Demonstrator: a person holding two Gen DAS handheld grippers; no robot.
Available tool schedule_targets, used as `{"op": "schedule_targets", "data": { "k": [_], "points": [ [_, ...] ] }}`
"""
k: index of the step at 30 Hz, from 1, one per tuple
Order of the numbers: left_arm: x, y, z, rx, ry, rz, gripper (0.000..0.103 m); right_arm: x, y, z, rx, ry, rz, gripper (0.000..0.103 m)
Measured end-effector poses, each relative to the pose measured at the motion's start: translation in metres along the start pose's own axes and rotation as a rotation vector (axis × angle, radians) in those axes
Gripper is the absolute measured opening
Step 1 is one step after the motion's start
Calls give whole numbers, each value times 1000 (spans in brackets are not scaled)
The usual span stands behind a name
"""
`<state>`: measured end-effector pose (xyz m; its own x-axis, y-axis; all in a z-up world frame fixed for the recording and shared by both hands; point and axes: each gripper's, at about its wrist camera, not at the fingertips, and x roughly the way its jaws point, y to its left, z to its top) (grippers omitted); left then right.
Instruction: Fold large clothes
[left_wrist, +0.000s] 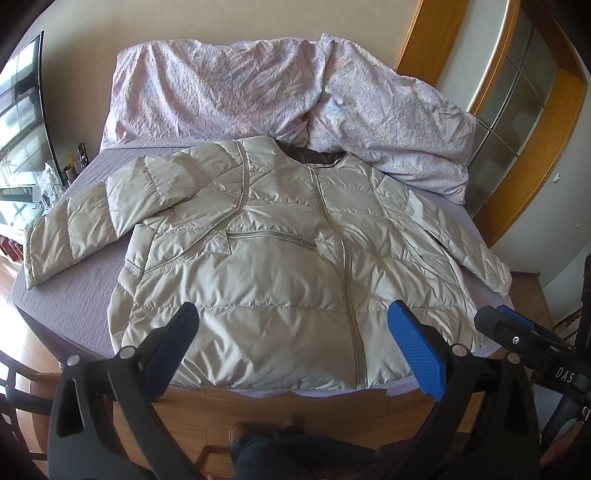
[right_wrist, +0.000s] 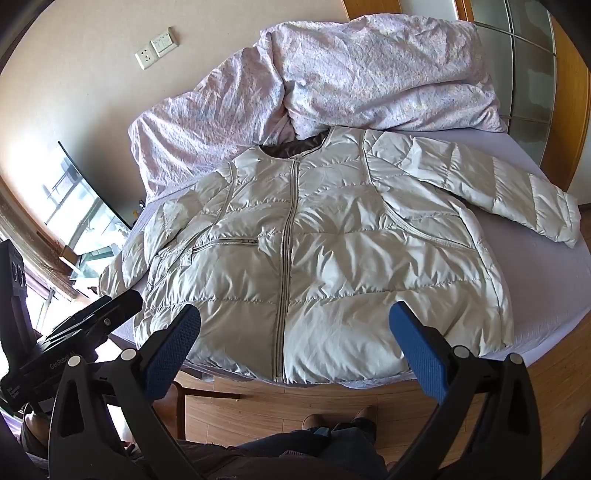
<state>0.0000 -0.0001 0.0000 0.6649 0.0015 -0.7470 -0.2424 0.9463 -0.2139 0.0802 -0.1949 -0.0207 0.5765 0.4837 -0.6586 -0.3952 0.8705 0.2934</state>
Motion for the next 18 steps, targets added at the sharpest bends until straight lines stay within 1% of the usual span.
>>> {"op": "schedule_targets", "data": {
  "k": [18],
  "points": [
    [0, 0, 0, -3, 5, -1, 101, 2, -1, 2, -1, 4, -2, 102]
  ]
}}
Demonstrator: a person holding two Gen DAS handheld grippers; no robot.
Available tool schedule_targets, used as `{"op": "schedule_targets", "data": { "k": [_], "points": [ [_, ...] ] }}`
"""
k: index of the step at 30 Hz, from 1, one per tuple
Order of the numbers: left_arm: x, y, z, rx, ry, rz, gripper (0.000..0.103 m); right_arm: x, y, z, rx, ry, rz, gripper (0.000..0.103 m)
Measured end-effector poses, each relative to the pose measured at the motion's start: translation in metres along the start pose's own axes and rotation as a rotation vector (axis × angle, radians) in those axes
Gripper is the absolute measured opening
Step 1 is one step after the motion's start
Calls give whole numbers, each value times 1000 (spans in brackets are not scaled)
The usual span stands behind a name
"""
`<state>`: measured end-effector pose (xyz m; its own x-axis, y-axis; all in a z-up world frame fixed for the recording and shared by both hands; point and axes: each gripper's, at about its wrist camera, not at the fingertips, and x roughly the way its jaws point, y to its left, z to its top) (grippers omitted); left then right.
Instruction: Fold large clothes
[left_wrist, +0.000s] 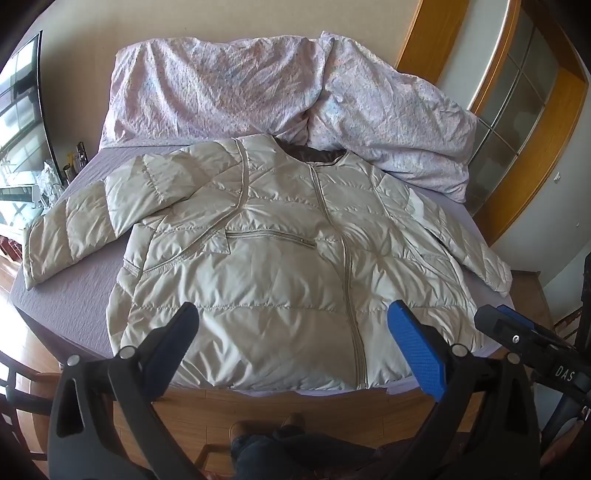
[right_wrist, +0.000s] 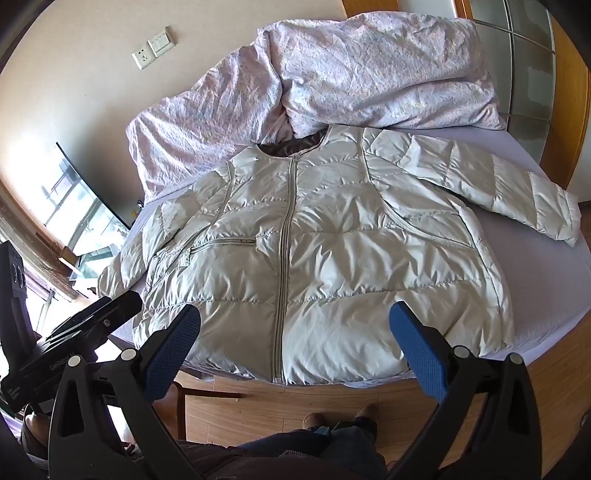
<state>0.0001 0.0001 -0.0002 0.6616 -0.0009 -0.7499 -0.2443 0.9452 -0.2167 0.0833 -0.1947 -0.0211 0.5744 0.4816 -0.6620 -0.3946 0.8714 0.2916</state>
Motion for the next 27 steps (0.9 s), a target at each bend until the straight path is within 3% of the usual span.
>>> {"op": "schedule_targets", "data": {
  "k": [27],
  "points": [
    [0, 0, 0, 0, 4, 0, 101, 2, 0, 1, 3, 4, -1, 102]
  ]
}}
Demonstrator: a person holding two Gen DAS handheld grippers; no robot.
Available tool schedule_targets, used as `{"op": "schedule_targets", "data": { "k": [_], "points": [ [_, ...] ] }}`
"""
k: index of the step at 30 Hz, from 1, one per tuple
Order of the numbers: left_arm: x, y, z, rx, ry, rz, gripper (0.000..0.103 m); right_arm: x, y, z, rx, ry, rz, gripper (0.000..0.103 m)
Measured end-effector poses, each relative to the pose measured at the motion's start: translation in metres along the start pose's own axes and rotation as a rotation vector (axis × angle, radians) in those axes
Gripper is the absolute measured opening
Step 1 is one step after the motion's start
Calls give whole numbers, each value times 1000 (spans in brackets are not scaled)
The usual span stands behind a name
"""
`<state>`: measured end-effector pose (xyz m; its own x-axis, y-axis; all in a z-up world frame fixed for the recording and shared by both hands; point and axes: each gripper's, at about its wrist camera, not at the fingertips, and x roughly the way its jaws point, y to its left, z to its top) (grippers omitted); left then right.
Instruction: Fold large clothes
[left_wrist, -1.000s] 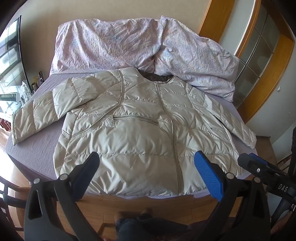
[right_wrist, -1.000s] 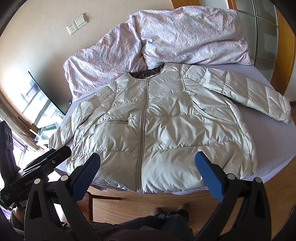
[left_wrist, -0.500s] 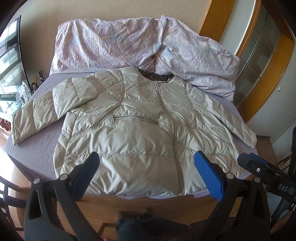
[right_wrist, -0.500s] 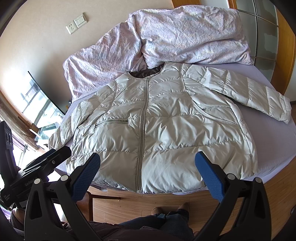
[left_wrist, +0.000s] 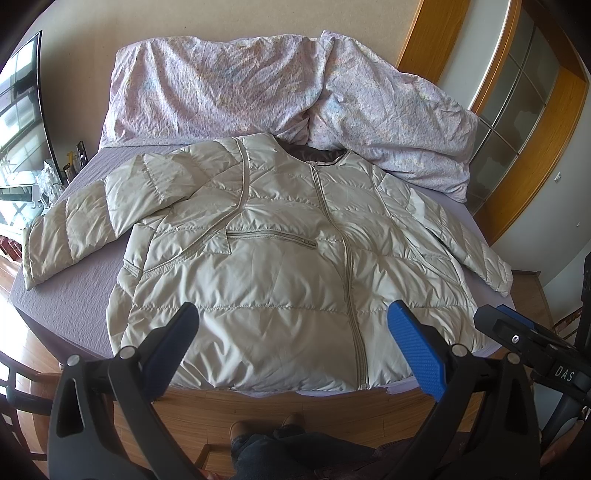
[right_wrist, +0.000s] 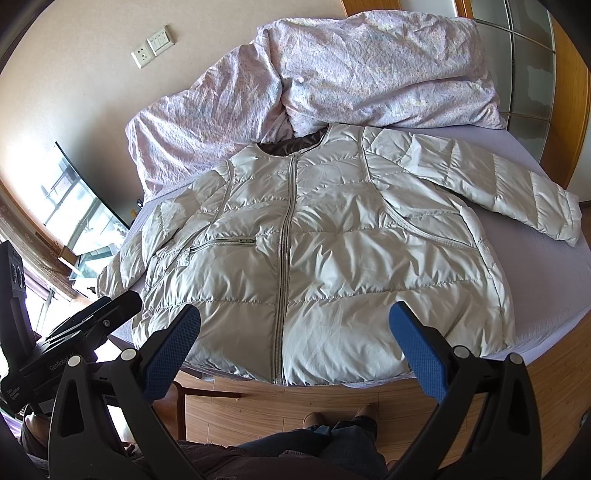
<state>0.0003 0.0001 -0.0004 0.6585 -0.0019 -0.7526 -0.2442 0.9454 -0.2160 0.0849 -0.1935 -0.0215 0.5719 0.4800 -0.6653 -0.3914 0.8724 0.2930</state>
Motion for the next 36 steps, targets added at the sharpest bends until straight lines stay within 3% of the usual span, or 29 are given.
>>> {"op": "schedule_targets", "data": {
  "k": [36],
  "points": [
    [0, 0, 0, 0, 2, 1, 101, 2, -2, 2, 0, 3, 1, 102]
  ]
}}
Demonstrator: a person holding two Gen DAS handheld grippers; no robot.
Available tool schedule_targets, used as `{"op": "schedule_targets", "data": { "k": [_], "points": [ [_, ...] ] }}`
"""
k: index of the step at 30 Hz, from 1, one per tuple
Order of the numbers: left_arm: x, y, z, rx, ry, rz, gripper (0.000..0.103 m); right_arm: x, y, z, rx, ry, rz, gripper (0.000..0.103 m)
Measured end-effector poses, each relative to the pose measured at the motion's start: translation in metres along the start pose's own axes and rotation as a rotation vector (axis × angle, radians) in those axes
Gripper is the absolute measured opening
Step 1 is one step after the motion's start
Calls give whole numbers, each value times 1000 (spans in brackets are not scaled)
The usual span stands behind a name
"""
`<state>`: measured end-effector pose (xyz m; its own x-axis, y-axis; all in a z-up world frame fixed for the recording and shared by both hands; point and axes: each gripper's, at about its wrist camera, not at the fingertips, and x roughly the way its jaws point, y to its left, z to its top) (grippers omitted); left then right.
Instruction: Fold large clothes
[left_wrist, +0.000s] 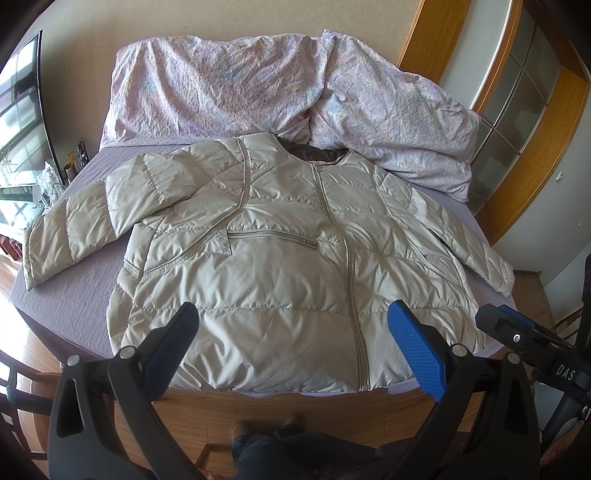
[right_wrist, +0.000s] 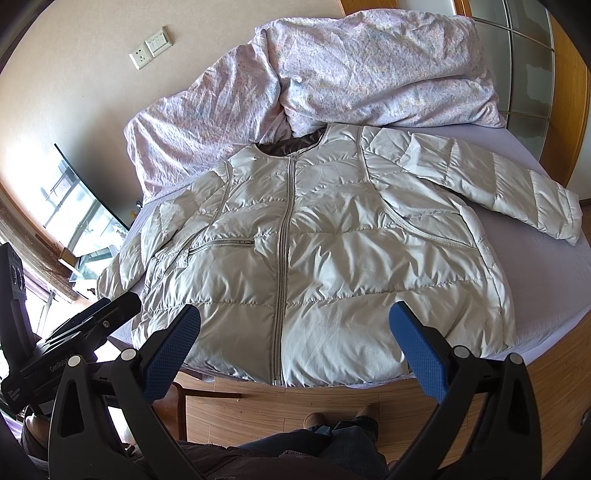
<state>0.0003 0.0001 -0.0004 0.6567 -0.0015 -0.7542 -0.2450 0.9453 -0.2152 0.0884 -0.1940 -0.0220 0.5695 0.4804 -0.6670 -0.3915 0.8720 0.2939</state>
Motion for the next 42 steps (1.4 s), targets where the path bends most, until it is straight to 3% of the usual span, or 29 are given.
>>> {"op": "schedule_targets", "data": {
  "k": [15, 18, 26, 33, 42],
  "points": [
    [2, 0, 0, 7, 14, 17, 101, 6, -9, 8, 23, -21, 9, 102],
    [16, -2, 5, 10, 27, 39, 101, 17, -27, 13, 73, -42, 27, 102],
    [38, -5, 18, 18, 43, 98, 101, 48, -84, 30, 162, 4, 1, 102],
    [65, -8, 31, -16, 78, 138, 101, 64, -175, 64, 299, 7, -153, 102],
    [88, -18, 43, -51, 118, 148, 101, 61, -342, 76, 614, 27, -409, 83]
  ]
}}
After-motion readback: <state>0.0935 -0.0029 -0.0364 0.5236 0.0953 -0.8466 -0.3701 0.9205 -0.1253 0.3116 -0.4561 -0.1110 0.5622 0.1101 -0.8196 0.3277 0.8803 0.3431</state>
